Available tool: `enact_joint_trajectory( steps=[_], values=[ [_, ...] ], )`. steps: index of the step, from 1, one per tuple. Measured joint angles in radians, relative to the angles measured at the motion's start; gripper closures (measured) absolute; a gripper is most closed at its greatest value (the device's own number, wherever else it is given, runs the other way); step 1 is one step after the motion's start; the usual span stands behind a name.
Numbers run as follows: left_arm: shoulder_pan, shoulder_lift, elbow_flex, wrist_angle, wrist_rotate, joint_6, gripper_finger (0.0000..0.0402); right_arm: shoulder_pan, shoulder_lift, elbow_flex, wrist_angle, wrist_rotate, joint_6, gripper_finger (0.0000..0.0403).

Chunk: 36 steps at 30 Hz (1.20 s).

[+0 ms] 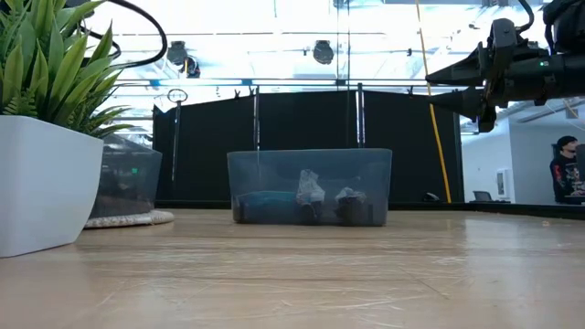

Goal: Pick and place Granola Bars by type
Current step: Put the red granola bar into the middle left black bin, then return to Home Position

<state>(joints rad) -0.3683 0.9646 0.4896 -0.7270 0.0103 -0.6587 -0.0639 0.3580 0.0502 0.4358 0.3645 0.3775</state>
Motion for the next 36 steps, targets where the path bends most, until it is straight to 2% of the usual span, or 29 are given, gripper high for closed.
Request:
enact_joint_trajectory(
  steps=[8,16,22,28,36],
  values=[
    [0.040,-0.003,0.000,0.000,0.035,0.055,0.0334,0.000,0.000,0.000,0.000,0.000,0.000,0.0181],
    [0.092,-0.017,0.019,-0.005,0.072,0.138,0.0244,0.000,0.000,0.000,0.000,0.000,0.000,0.0181],
    [0.132,-0.036,0.081,-0.019,0.137,0.206,0.0167,0.000,0.000,0.000,0.000,0.000,0.000,0.0181],
    [0.172,-0.067,0.168,-0.057,0.230,0.212,0.0087,0.000,0.000,0.000,0.000,0.000,0.000,0.0181],
    [0.194,-0.069,0.299,-0.139,0.252,0.243,0.0010,0.000,0.000,0.000,0.000,0.000,0.000,0.0181]
  ],
)
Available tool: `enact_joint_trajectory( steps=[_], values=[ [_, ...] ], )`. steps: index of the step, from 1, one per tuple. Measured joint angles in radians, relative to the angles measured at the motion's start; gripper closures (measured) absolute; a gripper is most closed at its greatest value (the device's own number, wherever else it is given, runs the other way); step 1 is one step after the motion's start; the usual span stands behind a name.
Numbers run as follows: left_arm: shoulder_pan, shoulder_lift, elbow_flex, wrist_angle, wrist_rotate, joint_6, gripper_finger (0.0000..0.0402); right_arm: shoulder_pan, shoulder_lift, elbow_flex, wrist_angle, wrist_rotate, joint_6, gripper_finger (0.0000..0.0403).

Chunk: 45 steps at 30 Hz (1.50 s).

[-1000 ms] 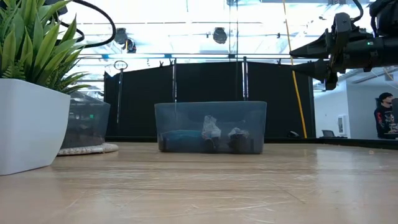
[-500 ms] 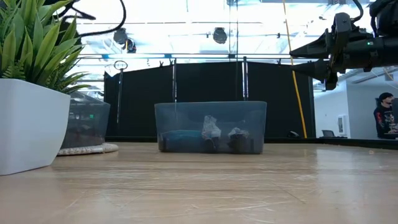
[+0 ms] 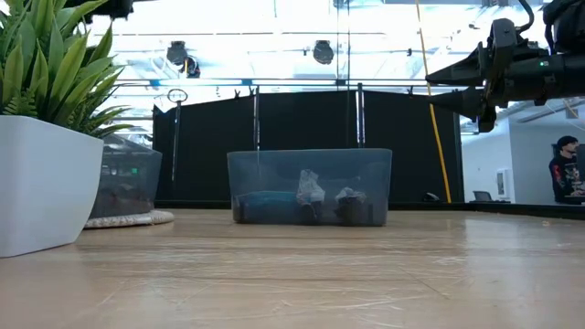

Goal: Pick and place Granola Bars by type
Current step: Return to Home Position

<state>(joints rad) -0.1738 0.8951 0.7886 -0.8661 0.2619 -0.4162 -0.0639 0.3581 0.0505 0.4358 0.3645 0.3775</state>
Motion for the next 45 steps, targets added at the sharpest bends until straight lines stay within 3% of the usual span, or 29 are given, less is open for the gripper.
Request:
enact_joint_trajectory(
  steps=[9,13,17,23,26,29,37,45],
  values=[
    [0.038,0.000,0.134,0.000,-0.003,0.062,0.0013,0.000,0.000,0.000,0.000,0.000,0.000,0.0181],
    [0.060,0.000,0.176,0.000,-0.049,0.117,0.0016,0.000,0.000,0.000,0.000,0.000,0.000,0.0181],
    [0.086,0.000,0.230,0.000,-0.161,0.155,0.0014,0.000,0.000,0.000,0.000,0.000,0.000,0.0181],
    [0.155,-0.031,0.289,0.009,-0.423,0.169,0.0020,0.000,0.000,0.000,0.000,0.000,0.000,0.0181],
    [0.199,-0.089,0.239,0.079,-0.567,0.120,0.0018,0.000,0.000,0.000,0.000,0.000,0.000,0.0181],
    [0.232,-0.165,0.153,0.210,-0.626,0.079,0.0016,0.000,0.000,0.000,0.000,0.000,0.000,0.0181],
    [0.288,-0.334,-0.103,0.455,-0.557,0.072,0.0025,0.000,0.000,0.000,0.000,0.000,0.000,0.0181],
    [0.341,-0.446,-0.328,0.648,-0.553,0.054,0.0014,0.000,0.000,0.000,0.000,0.000,0.000,0.0181]
  ],
)
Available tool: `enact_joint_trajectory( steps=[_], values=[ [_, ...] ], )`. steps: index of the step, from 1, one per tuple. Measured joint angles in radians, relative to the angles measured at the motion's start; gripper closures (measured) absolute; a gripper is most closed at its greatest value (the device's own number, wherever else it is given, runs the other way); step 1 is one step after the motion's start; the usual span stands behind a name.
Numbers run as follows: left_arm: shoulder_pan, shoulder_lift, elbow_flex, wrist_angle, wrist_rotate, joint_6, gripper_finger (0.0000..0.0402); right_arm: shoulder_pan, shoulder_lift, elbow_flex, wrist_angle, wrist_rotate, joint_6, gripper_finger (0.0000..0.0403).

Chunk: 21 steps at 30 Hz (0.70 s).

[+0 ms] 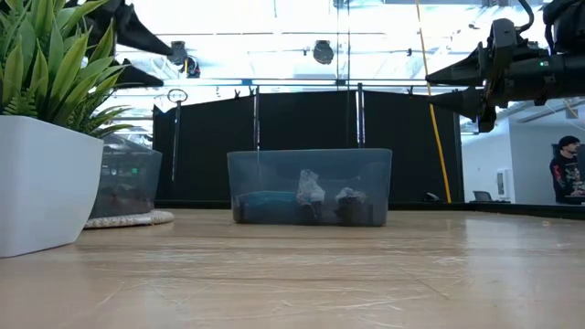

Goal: Pick and place Granola Bars by type
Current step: Return to Home Position

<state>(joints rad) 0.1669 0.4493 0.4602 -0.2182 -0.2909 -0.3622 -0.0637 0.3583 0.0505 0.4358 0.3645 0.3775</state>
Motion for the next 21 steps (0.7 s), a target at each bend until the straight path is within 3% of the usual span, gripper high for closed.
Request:
enact_joint_trajectory(
  steps=[7,21],
  values=[
    [0.017,-0.074,-0.138,0.094,0.110,0.020,0.0018,0.000,0.000,0.000,0.000,0.000,0.000,0.0181],
    [0.018,-0.200,-0.299,0.120,0.179,0.027,0.0021,0.000,0.000,0.000,0.000,0.000,0.000,0.0181]
  ],
)
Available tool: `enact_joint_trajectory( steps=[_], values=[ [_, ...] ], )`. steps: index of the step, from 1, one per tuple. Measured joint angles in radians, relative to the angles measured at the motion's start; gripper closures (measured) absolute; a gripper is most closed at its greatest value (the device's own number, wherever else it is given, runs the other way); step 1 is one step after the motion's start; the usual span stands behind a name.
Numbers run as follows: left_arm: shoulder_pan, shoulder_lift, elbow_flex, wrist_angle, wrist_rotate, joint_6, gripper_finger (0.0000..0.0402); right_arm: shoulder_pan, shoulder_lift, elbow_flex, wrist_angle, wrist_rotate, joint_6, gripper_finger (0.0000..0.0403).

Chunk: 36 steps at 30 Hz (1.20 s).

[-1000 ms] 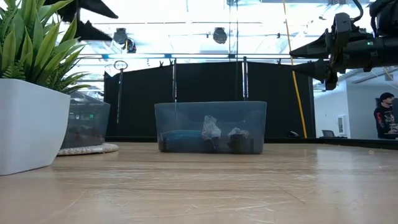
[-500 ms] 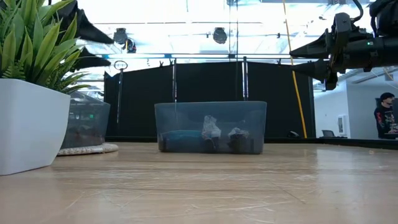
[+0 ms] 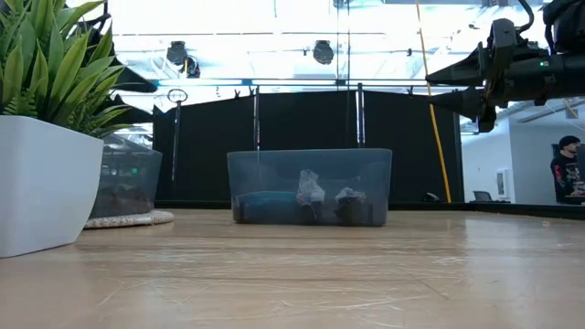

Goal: Pick and place Granola Bars by type
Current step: Return to Home Position

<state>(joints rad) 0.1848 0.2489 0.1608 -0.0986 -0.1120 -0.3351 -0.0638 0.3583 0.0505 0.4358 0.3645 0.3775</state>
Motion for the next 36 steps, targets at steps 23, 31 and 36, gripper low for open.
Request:
enact_joint_trajectory(
  steps=[23,31,36],
  values=[
    [0.030,-0.160,-0.112,0.024,0.041,0.140,0.0015,0.000,0.000,0.000,0.000,0.000,0.000,0.0181],
    [0.030,-0.179,-0.150,0.125,0.009,0.218,0.0020,0.000,0.000,0.000,0.000,0.000,0.000,0.0181],
    [0.030,-0.178,-0.150,0.122,0.016,0.228,0.0021,0.000,0.000,0.000,0.000,0.000,0.000,0.0181]
  ],
)
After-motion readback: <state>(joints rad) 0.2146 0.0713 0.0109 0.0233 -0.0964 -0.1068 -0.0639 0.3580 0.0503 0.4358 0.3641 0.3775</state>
